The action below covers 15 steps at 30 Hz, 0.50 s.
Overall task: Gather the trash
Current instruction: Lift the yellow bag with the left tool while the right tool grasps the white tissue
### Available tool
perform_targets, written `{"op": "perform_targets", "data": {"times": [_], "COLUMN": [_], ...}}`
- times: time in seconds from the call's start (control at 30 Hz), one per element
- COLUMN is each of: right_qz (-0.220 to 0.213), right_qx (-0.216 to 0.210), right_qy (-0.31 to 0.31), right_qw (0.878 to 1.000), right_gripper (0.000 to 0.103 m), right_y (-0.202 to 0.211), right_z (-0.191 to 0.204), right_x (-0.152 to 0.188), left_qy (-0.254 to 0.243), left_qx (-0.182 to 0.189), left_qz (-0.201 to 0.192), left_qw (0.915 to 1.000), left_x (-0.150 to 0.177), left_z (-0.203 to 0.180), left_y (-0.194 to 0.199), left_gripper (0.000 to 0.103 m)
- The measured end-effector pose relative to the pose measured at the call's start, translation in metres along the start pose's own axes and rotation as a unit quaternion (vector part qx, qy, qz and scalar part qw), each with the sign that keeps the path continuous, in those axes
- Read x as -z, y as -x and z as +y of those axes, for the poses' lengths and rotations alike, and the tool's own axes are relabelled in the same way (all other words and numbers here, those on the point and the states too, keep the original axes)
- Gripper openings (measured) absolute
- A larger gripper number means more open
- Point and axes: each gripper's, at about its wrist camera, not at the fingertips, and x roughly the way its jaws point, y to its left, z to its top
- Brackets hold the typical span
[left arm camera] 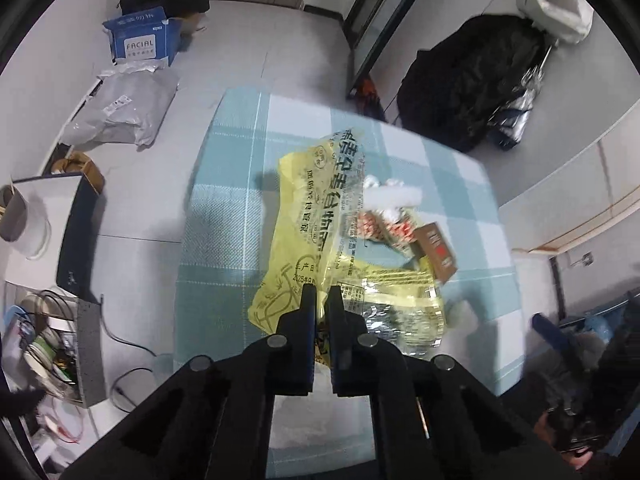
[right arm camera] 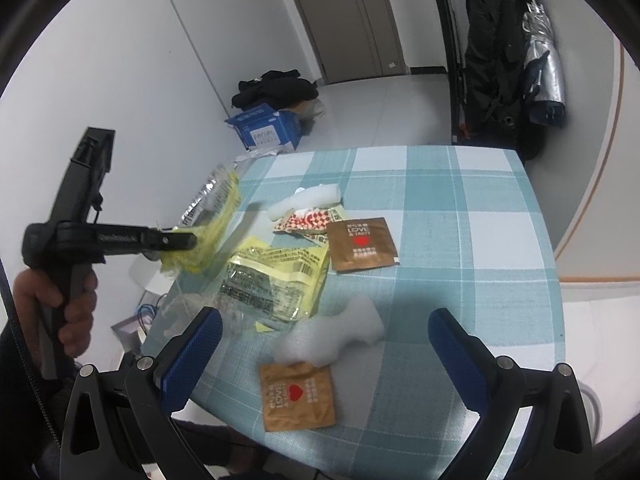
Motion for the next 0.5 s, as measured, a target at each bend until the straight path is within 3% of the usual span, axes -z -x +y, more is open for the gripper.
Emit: {"op": "perform_targets", "data": {"times": [0.17, 0.5], "right_qz": [-0.006, 0.017], "right_qx": [-0.023, -0.111], "right_qy": [0.016, 0.084], "right_qw": [1.000, 0.990], "right_gripper": [0.103, 0.100], "right_y": [0.003, -0.019], "right_z": [0.013, 0.082], "right_x": [-0.003, -0.001], "left_qy": [0.027, 0.018], "left_qx": [0.052, 0.084], "left_qz": [-0.047, -0.136], "left_qw": [0.9971, 0.9869], "left_x": [-0.004, 0.000], "left_z": [0.008, 0.014], "left_y": [0.032, 0.076], "left_gripper": [0.002, 0.002]}}
